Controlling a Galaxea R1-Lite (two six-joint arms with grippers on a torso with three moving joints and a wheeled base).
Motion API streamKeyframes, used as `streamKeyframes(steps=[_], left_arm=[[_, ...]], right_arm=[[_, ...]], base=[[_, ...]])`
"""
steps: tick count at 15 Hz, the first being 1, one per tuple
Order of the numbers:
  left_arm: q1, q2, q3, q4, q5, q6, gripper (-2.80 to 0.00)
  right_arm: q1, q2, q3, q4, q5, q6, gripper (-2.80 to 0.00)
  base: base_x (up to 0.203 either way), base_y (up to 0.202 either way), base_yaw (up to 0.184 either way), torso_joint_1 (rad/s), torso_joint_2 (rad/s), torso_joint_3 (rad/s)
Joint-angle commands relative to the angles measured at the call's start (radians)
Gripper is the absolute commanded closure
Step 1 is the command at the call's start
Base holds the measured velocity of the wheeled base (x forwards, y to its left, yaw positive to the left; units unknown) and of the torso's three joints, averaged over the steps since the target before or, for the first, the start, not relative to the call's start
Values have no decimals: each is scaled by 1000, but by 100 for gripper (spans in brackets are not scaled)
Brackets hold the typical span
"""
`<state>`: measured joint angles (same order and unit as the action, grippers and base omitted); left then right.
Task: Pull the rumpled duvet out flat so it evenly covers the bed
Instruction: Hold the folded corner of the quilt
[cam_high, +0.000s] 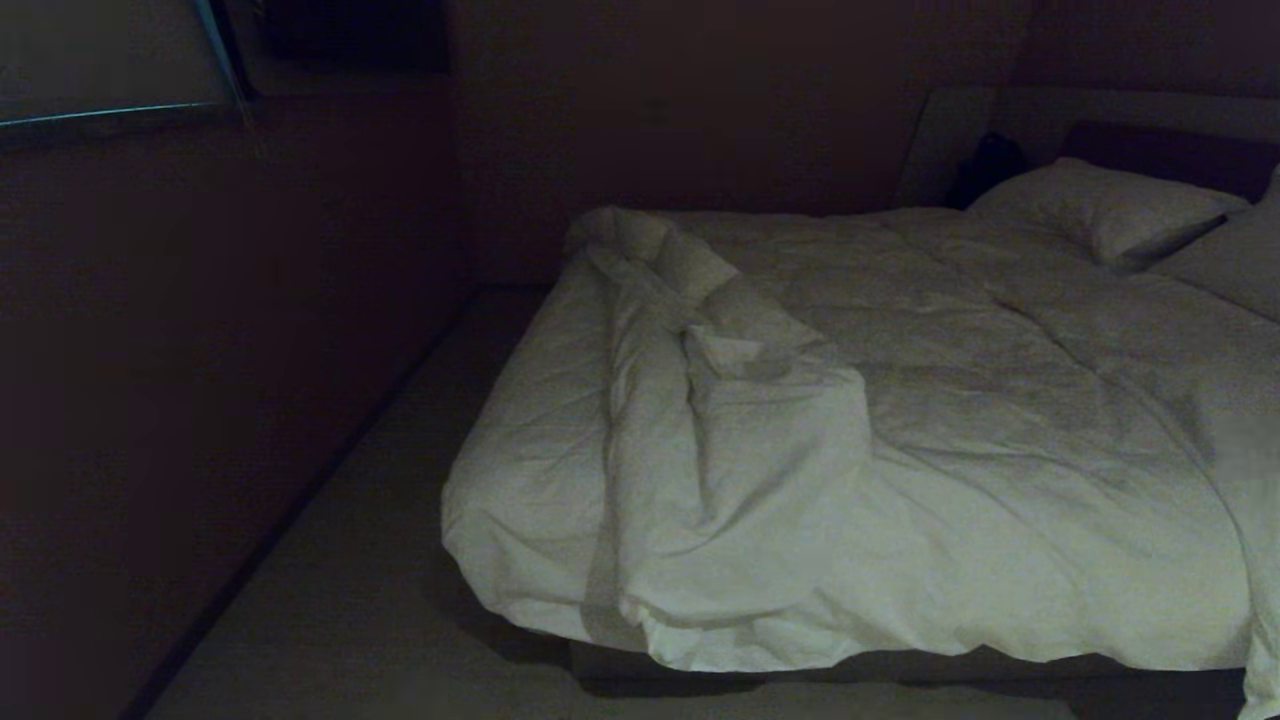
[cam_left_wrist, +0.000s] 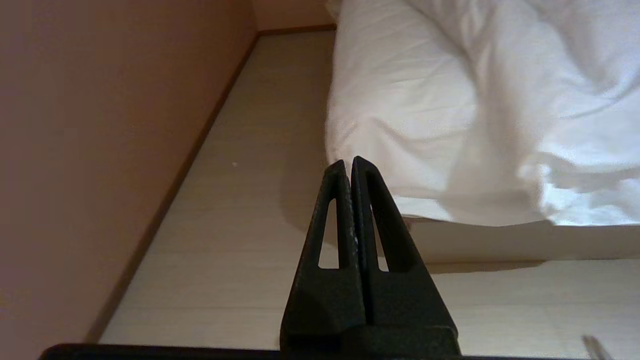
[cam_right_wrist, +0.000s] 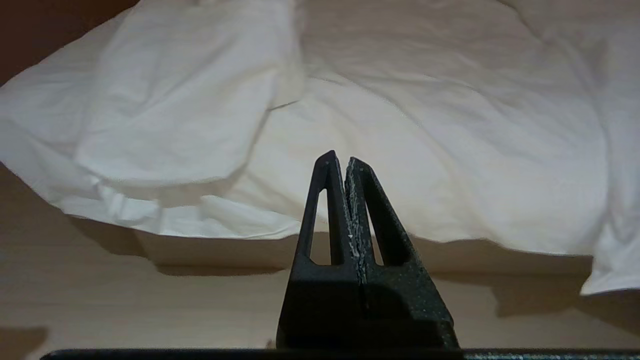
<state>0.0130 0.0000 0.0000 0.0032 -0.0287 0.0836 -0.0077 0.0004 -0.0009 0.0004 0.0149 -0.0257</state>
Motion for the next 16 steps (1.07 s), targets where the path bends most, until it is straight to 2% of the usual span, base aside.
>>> streamKeyframes(steps=[1, 13, 16], left_arm=[[1, 0, 0, 0, 0, 1, 0], [1, 0, 0, 1, 0, -1, 0], [1, 0, -2, 3, 1, 2, 0]], right_arm=[[0, 0, 1, 0, 0, 0, 0], [0, 1, 0, 0, 0, 0, 0], [0, 0, -1, 0, 0, 0, 0]], base=[[0, 200, -4, 0, 4, 5], [0, 195, 0, 3, 2, 3], [0, 62, 1, 3, 1, 3]])
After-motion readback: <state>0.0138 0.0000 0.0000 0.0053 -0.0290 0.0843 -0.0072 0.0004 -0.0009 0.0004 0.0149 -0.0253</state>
